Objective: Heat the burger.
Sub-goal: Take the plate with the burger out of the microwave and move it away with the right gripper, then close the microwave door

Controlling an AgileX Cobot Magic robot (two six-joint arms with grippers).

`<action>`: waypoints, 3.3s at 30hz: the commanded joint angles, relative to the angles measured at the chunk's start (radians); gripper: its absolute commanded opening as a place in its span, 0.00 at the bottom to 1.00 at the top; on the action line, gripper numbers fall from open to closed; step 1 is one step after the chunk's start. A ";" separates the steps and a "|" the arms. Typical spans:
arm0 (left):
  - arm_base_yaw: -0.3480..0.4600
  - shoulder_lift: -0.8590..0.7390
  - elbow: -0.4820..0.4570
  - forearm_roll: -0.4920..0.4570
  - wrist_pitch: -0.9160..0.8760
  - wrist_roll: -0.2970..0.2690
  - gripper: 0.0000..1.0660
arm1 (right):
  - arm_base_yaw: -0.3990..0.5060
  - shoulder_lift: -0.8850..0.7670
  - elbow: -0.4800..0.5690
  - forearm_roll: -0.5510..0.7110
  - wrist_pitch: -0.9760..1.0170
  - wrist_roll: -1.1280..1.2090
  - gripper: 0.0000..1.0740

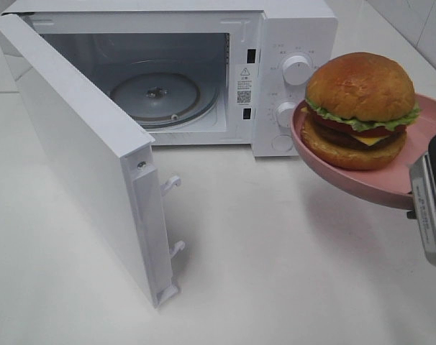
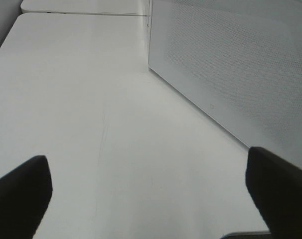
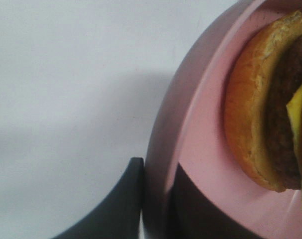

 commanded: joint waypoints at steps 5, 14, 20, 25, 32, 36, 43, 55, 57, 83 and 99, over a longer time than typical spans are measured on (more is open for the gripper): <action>0.002 -0.006 0.001 0.000 -0.012 -0.002 0.92 | -0.002 -0.013 -0.007 -0.192 0.031 0.298 0.01; 0.002 -0.006 0.001 0.000 -0.012 -0.002 0.92 | -0.002 -0.012 -0.007 -0.296 0.130 0.534 0.01; 0.002 -0.006 0.001 0.000 -0.012 -0.002 0.92 | -0.002 -0.009 0.057 -0.396 0.156 0.770 0.01; 0.002 -0.006 0.001 0.000 -0.012 -0.002 0.92 | -0.002 0.015 0.091 -0.439 0.174 0.957 0.02; 0.002 -0.006 0.001 0.000 -0.012 -0.002 0.92 | -0.002 0.174 0.095 -0.482 0.201 1.227 0.02; 0.002 -0.006 0.001 0.000 -0.012 -0.002 0.92 | -0.002 0.240 0.093 -0.506 0.201 1.335 0.02; 0.002 -0.006 0.001 0.000 -0.012 -0.002 0.92 | -0.002 0.348 0.093 -0.564 0.179 1.565 0.02; 0.002 -0.006 0.001 0.000 -0.012 -0.002 0.92 | -0.002 0.578 0.083 -0.620 0.150 1.828 0.02; 0.002 -0.006 0.001 0.000 -0.012 -0.002 0.92 | -0.002 0.617 0.077 -0.625 0.142 1.839 0.02; 0.002 -0.006 0.001 0.000 -0.012 -0.002 0.92 | -0.002 0.878 0.018 -0.668 0.091 2.042 0.40; 0.002 -0.006 0.001 0.000 -0.012 -0.002 0.92 | 0.007 0.607 -0.047 -0.332 0.150 1.605 0.44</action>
